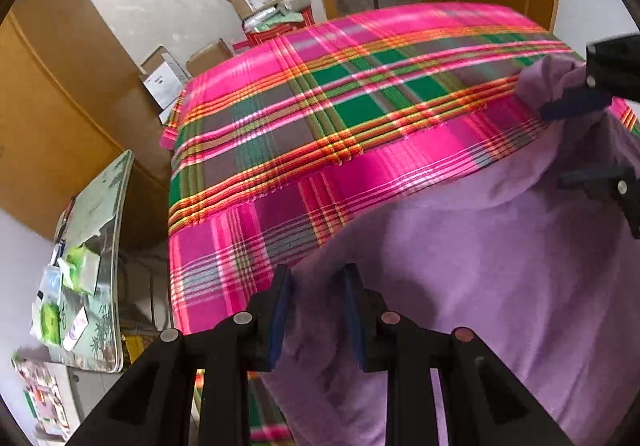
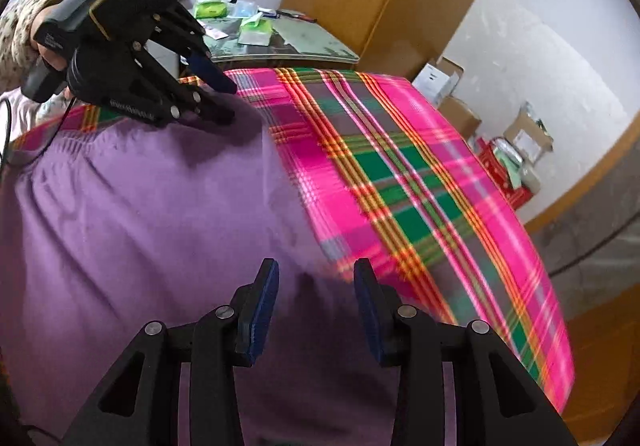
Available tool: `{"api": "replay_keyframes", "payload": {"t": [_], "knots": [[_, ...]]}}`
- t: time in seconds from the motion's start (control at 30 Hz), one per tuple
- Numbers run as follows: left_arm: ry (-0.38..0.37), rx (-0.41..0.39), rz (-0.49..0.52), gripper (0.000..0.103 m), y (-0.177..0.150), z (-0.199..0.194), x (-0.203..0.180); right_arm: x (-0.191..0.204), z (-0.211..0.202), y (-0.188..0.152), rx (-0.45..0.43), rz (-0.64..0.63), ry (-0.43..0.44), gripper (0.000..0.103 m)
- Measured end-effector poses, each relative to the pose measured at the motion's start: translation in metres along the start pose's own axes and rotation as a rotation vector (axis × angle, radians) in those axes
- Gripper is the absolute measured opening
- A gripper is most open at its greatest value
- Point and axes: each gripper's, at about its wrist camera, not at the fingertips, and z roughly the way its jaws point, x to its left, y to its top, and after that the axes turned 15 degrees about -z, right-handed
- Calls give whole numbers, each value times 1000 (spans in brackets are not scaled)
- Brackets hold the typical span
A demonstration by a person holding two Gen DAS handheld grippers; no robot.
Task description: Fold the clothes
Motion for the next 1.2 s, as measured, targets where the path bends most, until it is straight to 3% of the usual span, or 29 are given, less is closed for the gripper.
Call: {"api": "replay_keyframes", "payload": {"t": [0.1,0.27,0.33,0.37,0.4,0.43,0.47,0.63,0.8,1.03,1.2], "knots": [[-32,38,3,27,5,14,3,-5,15,5,37,-36,-3,41],[-79,57,6,25,6,19,6,-13,34,5,76,-9,73,40],[-108,65,6,14,6,19,7,-14,39,2,90,-6,85,40],[-111,64,14,11,7,19,5,-14,41,1,92,0,82,36],[-114,64,22,5,7,20,4,-15,42,0,94,7,79,19],[-95,57,32,4,8,21,1,-16,44,-1,96,13,76,9],[-89,55,33,4,10,22,1,-17,46,-2,97,20,73,5],[-73,-3,8,3,22,16,9,-33,45,-5,66,104,41,4],[-73,-6,-29,3,36,23,21,-53,49,-2,48,208,23,4],[-64,8,-51,4,38,42,25,-56,76,1,113,251,5,4],[-107,12,-113,9,34,37,35,-57,85,4,145,259,-15,4]]}}
